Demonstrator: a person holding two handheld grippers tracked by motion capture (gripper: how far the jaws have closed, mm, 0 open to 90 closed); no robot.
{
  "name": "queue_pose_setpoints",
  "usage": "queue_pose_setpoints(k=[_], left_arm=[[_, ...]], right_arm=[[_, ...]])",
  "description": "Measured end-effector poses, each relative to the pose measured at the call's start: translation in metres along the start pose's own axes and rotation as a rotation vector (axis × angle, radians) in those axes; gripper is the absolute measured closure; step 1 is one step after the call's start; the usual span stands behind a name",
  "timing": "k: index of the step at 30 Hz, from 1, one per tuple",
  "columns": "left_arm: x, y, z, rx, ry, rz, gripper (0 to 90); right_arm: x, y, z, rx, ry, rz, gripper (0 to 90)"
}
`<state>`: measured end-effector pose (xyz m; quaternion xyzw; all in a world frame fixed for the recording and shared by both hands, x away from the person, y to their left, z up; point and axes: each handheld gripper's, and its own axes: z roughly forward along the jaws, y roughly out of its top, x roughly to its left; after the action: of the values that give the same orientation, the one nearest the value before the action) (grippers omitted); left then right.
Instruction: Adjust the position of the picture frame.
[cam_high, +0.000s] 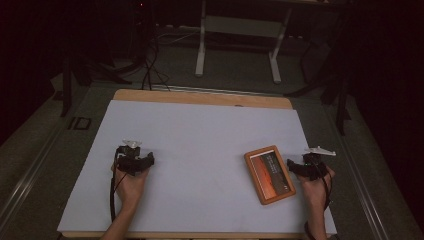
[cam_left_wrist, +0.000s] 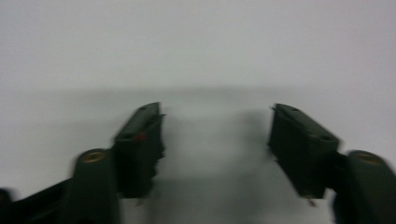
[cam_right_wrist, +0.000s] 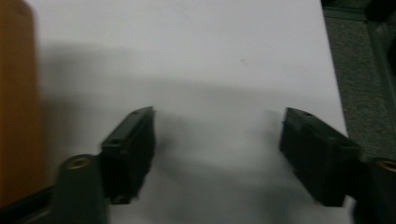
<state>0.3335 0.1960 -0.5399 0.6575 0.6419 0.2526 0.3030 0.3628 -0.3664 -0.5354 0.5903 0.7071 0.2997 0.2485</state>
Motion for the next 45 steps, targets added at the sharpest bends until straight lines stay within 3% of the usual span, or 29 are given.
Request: queue_pose_setpoints(k=[2,3,7,10,11,16,19,23,31,38,43,44,45], left_arm=[[-0.001,0.001,-0.003,-0.019,-0.066,-0.004,42.3],[-0.003,0.001,-0.005,-0.032,-0.104,0.014,43.7],[-0.013,0.0,-0.008,-0.023,-0.171,0.067,47.1],[-0.017,0.0,-0.009,-0.017,-0.195,0.083,47.9],[-0.022,0.0,-0.011,-0.016,-0.222,0.093,47.9],[-0.043,0.003,-0.015,-0.019,-0.281,0.134,48.6],[-0.055,0.004,-0.019,-0.027,-0.322,0.14,48.5],[-0.075,0.004,-0.022,-0.031,-0.396,0.119,47.2],[-0.139,0.003,-0.014,-0.013,-0.529,0.081,43.0],[-0.205,0.004,-0.004,0.029,-0.632,0.113,36.4],[-0.228,0.003,0.004,0.062,-0.72,0.088,35.0],[-0.234,0.003,0.006,0.084,-0.771,0.071,35.1],[-0.239,0.003,0.006,0.093,-0.791,0.073,35.1]], right_arm=[[0.001,0.001,-0.002,-0.01,0.013,-0.001,31.2],[0.003,0.002,-0.005,-0.023,0.023,-0.005,33.3],[0.007,0.009,-0.017,-0.076,0.077,-0.013,38.0],[0.009,0.01,-0.021,-0.09,0.105,-0.012,39.8],[0.01,0.011,-0.022,-0.097,0.119,-0.013,40.6],[0.013,0.016,-0.025,-0.115,0.214,-0.019,41.7],[0.014,0.017,-0.027,-0.124,0.271,0.001,41.3],[0.017,0.017,-0.028,-0.115,0.315,-0.005,39.6],[0.028,0.019,-0.021,-0.066,0.381,-0.057,31.5],[0.033,0.019,-0.016,-0.036,0.414,-0.07,28.8],[0.034,0.018,-0.013,-0.007,0.455,-0.066,27.0],[0.034,0.018,-0.012,-0.003,0.464,-0.067,26.3],[0.035,0.018,-0.011,0.001,0.481,-0.068,25.7]])
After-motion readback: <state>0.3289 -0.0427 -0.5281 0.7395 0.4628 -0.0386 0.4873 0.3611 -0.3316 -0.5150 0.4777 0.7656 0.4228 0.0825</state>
